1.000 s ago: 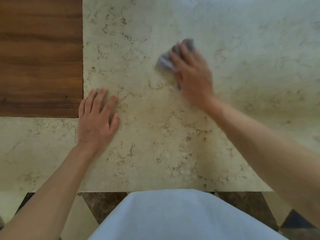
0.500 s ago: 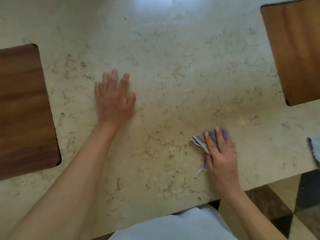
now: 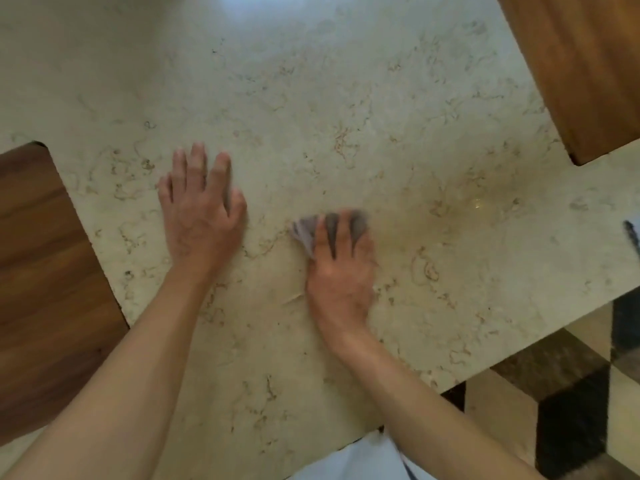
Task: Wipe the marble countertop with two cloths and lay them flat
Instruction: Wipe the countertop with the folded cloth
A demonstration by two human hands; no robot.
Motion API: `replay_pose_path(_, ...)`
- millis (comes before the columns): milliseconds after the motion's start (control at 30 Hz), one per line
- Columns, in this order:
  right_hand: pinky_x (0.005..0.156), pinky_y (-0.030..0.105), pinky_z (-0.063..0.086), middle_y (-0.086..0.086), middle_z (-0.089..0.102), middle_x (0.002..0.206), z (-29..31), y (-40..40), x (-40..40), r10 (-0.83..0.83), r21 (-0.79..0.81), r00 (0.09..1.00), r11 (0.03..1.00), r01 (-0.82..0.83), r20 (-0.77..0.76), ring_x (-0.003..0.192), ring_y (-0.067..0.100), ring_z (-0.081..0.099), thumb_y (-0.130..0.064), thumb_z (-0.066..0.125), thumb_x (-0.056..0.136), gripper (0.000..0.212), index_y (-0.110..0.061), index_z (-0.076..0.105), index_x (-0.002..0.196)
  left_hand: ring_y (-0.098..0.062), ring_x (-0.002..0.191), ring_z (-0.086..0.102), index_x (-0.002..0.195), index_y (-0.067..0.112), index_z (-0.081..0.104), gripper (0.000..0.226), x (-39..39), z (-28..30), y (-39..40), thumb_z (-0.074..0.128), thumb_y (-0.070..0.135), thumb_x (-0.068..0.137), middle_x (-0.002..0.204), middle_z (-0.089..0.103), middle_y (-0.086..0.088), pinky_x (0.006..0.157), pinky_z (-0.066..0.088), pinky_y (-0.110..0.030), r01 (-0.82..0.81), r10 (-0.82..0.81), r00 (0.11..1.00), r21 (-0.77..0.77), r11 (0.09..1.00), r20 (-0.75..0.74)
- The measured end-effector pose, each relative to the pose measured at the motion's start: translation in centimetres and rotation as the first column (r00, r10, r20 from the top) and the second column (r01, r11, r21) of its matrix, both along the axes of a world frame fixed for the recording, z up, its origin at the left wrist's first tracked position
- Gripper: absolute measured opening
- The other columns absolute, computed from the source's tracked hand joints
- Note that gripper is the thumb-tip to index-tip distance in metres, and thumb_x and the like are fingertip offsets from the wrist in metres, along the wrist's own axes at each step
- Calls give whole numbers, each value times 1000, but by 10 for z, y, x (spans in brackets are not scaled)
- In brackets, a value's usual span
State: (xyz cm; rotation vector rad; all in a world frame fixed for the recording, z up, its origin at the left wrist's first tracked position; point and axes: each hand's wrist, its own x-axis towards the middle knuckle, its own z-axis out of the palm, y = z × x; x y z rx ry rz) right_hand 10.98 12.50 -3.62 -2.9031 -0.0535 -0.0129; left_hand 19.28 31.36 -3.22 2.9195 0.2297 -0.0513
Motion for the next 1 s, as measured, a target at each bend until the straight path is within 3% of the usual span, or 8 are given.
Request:
replay_pose_path(100, 120, 58, 29, 15, 45, 157, 2, 38, -49, 372, 97, 928, 925, -367, -31, 145, 43, 36, -28, 64, 98, 52, -17, 51, 146, -31, 155, 13, 155, 27, 29, 58, 0, -2, 3, 39, 39, 99, 167, 22, -7, 122, 13, -54, 11, -11, 1000, 0, 1000, -10)
replay_pose_path(200, 112, 58, 40, 15, 48, 154, 3, -32, -65, 357, 84, 934, 931, -354, -26, 139, 42, 47, -16, 59, 99, 45, -15, 55, 144, -30, 156, 11, 156, 28, 26, 58, 0, -5, 6, 38, 39, 100, 168, 18, -7, 122, 11, -54, 29, -29, 999, -7, 1000, -16)
replay_pose_path(300, 114, 62, 33, 21, 33, 161, 6, -135, -36, -35, -37, 994, 999, 31, -102, 150, 40, 29, -21, 41, 99, 55, -10, 39, 153, -31, 156, 10, 156, 27, 27, 58, -2, -4, 6, 38, 38, 100, 168, 18, -8, 122, 11, -55, 19, -19, 1000, -6, 1000, -11)
replay_pose_path(467, 122, 53, 26, 20, 33, 161, 6, -134, 64, -646, -69, 763, 761, 645, 3, 146, 44, 32, -22, 37, 103, 53, -8, 38, 154, -31, 156, 10, 155, 27, 28, 57, -1, 0, 1, 34, 38, 100, 169, 17, -8, 122, 9, -55, 14, -14, 1000, -32, 999, 1)
replay_pose_path(633, 128, 51, 6, 15, 10, 169, 2, 23, 40, -15, 71, 1000, 997, 17, -27, 155, 40, 8, -14, 35, 101, 59, -12, 24, 159, -30, 155, 16, 149, 20, 43, 50, 0, -2, 9, 26, 37, 104, 165, 29, -9, 122, 9, -54, -8, 17, 999, -165, 986, 50)
replay_pose_path(800, 116, 52, 34, 13, 48, 155, 5, 48, -62, 465, 266, 885, 854, -447, -6, 146, 38, 37, -13, 52, 103, 36, -15, 62, 138, -29, 154, 18, 146, 17, 48, 58, -4, -2, 16, 23, 47, 103, 163, 34, -8, 121, 8, -54, 30, -14, 997, -229, 973, 74)
replay_pose_path(900, 114, 54, 39, 13, 49, 153, 9, -46, -71, 413, 201, 911, 892, -405, -1, 148, 35, 37, -15, 55, 104, 33, -15, 64, 135, -27, 155, 14, 148, 20, 44, 53, -4, -3, 17, 33, 44, 102, 165, 28, -7, 122, 7, -54, 40, -31, 999, -200, 979, 45)
replay_pose_path(1000, 117, 58, 36, 16, 32, 163, 12, -153, -27, -34, 92, 999, 995, 38, -42, 152, 35, 26, -20, 43, 103, 48, -14, 44, 151, -27, 156, 12, 147, 22, 40, 51, -3, -2, 13, 45, 36, 99, 166, 25, -6, 122, 7, -52, 29, -26, 999, -140, 990, 24)
